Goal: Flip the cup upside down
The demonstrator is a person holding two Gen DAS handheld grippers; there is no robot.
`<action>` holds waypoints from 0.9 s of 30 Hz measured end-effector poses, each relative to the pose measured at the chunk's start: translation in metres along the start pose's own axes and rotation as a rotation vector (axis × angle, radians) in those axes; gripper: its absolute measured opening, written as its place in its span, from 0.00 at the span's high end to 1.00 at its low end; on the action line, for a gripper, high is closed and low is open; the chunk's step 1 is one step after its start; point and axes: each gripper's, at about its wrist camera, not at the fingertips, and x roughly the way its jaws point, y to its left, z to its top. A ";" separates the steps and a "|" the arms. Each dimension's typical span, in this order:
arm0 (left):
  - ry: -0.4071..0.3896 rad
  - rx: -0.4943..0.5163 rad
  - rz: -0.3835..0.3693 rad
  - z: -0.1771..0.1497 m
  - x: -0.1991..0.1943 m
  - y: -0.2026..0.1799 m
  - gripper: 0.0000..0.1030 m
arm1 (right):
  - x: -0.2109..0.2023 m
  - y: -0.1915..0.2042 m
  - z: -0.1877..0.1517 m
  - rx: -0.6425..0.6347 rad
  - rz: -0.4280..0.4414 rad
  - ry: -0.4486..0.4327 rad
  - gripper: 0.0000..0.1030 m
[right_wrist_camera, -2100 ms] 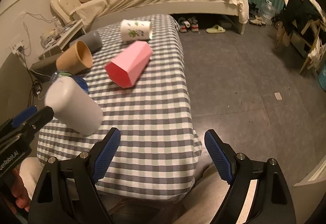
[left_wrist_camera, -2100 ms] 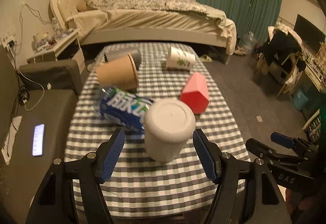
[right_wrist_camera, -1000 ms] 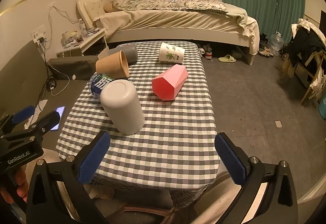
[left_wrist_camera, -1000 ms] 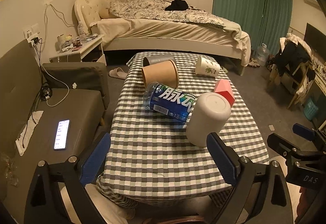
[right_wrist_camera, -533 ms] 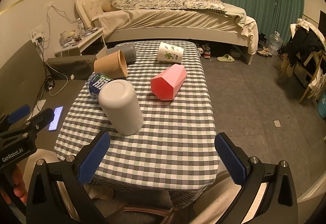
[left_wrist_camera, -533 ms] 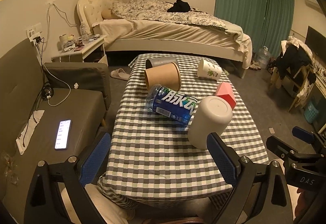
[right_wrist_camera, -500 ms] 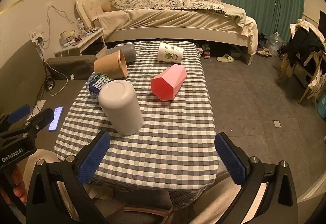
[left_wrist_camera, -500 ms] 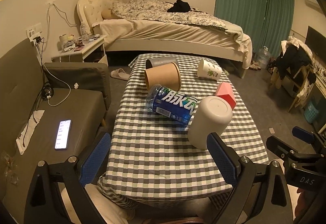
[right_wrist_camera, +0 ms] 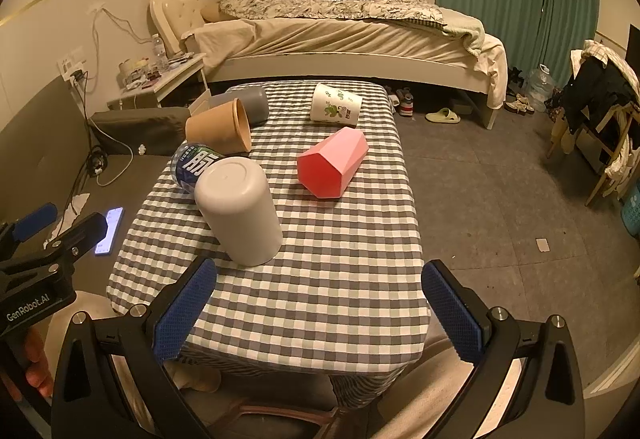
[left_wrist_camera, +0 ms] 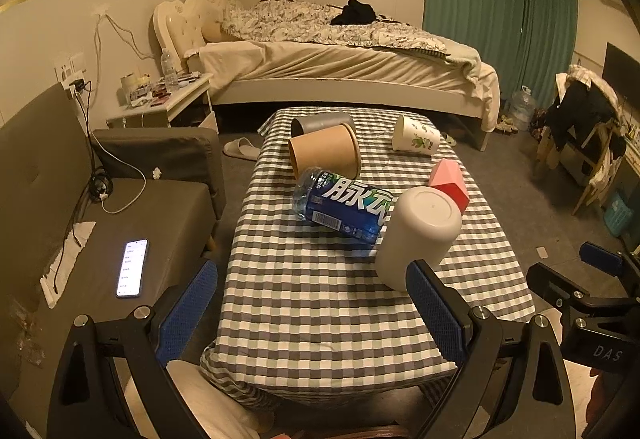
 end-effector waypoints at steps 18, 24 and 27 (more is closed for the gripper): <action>-0.002 0.001 0.003 -0.001 0.000 0.000 0.05 | 0.001 0.001 -0.002 0.000 -0.002 0.003 0.00; -0.002 0.000 0.007 -0.002 0.000 0.002 0.05 | 0.001 0.002 -0.002 0.000 -0.003 0.003 0.00; -0.001 -0.001 0.007 -0.002 0.000 0.003 0.05 | 0.001 0.002 -0.002 -0.001 -0.003 0.004 0.00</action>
